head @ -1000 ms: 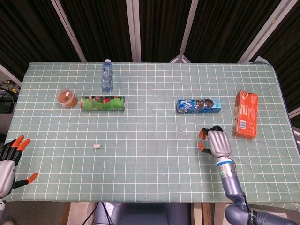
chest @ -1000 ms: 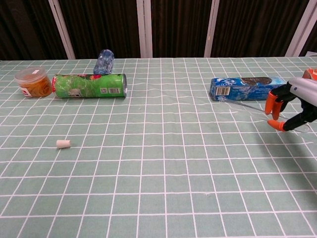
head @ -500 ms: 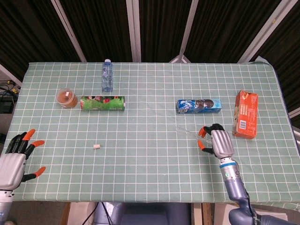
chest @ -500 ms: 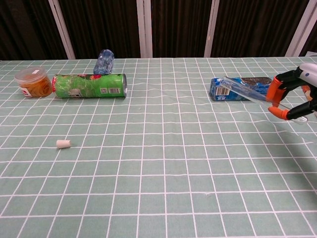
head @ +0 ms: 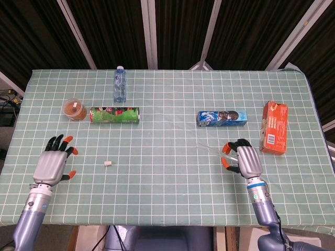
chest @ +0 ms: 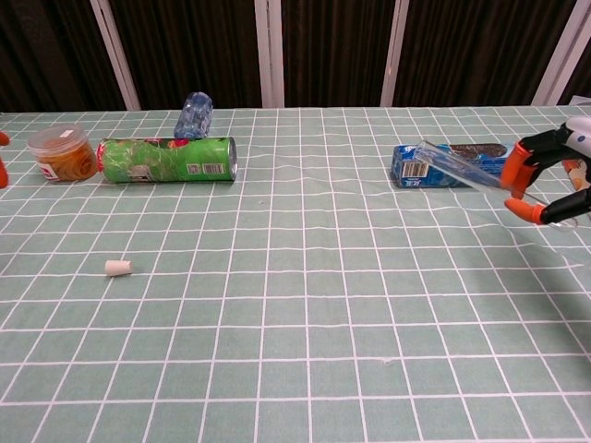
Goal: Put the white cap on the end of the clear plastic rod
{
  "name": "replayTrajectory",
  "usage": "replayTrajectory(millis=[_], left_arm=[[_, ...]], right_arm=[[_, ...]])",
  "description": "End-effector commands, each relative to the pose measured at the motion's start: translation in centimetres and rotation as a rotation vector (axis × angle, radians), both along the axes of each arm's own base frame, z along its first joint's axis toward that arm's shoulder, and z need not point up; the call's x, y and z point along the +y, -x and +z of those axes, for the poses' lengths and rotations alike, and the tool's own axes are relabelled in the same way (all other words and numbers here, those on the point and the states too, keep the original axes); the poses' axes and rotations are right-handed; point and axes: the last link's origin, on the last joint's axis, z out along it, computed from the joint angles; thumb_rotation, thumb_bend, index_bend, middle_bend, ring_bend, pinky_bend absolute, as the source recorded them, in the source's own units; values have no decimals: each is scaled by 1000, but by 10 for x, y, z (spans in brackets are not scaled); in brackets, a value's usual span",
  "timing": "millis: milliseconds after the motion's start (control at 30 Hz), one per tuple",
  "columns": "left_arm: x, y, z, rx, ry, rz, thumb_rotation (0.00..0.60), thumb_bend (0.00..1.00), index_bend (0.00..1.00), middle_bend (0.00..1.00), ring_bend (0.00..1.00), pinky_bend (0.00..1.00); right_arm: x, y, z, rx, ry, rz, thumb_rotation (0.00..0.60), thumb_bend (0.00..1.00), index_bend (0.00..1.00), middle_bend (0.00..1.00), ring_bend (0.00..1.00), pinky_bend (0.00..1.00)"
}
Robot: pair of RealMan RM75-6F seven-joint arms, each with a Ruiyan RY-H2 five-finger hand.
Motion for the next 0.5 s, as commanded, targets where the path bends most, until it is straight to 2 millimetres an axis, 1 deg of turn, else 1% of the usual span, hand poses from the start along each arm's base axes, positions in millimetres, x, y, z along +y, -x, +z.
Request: replayTrajectory(millis=[33,167,367,500], left_arm=[[21,-24,-26,18,21,-4,600,278,411,116,0,0],[27,-34,-45,54,33,8,600,286,419,117,0,0],[29,-40,-72,83,53,36,600,306,435,117,0,0],[29,-41,-85,101,60,47,600,306,444,117,0,0]], right_arm=[[-1,0,1,-6,1,-3,600,586,771,582,381,216],[-1,0,2,-16,2,-3,600,586,772,582,381,216],[-1,1,4,-21,1,-7,600,586,773,583,381,216],[-3,2,5,-24,6,-9,600,586,775,584,381,216]])
